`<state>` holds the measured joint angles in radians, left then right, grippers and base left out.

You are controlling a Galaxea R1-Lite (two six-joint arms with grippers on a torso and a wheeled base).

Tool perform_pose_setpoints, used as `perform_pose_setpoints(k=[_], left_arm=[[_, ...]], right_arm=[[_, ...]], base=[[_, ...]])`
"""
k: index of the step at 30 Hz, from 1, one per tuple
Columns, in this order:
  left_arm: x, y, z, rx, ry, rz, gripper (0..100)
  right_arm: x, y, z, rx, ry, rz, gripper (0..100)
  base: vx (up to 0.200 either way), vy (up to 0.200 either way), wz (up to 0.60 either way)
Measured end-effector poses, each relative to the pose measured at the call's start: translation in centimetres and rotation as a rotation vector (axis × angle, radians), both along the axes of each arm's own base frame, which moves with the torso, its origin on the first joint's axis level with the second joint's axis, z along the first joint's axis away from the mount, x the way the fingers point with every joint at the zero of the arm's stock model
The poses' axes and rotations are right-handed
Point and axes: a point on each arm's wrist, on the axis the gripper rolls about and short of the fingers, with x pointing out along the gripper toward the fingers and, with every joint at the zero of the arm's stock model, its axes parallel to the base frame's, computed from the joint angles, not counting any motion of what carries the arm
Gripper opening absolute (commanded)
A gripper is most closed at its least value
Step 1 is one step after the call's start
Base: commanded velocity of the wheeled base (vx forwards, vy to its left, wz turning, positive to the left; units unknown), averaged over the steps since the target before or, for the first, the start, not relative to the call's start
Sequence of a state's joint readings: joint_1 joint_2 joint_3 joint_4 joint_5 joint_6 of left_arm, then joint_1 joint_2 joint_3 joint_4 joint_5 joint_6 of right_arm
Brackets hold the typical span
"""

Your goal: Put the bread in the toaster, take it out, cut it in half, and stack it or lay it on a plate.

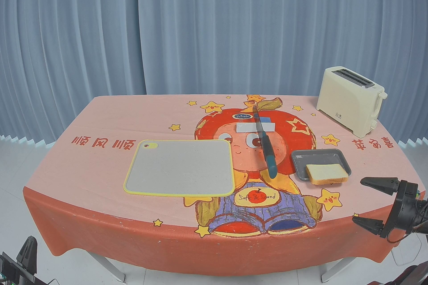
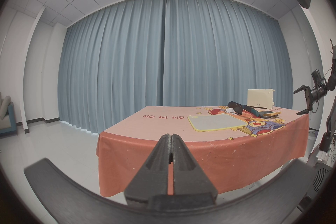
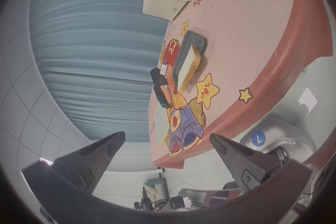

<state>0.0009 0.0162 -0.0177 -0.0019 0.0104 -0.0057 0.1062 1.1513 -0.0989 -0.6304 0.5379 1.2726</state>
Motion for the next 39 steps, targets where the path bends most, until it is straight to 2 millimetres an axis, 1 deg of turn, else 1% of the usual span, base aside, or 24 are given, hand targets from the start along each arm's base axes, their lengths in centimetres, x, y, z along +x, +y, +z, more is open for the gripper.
perform_pose_setpoints(k=[12,18,25,33,39], left_arm=[[0.0,0.0,0.0,0.000,0.000,0.001,0],[0.0,0.0,0.0,0.000,0.000,0.000,0],[0.0,0.0,0.0,0.000,0.000,0.000,0],[0.0,0.0,0.0,0.000,0.000,0.001,0],[0.0,0.0,0.0,0.000,0.000,0.000,0]], right_arm=[[3.0,0.3,0.1,-0.004,0.057,-0.001,100],[5.4,0.5,-0.1,0.000,0.034,-0.004,100],[8.2,0.7,-1.3,0.003,0.013,-0.011,100],[10.9,0.4,-2.8,0.027,0.071,-0.049,100],[11.9,-0.1,-2.9,0.060,0.094,-0.087,100]], base=[[0.000,0.000,0.00],[0.000,0.000,0.00],[0.000,0.000,0.00],[0.000,0.000,0.00],[0.000,0.000,0.00]])
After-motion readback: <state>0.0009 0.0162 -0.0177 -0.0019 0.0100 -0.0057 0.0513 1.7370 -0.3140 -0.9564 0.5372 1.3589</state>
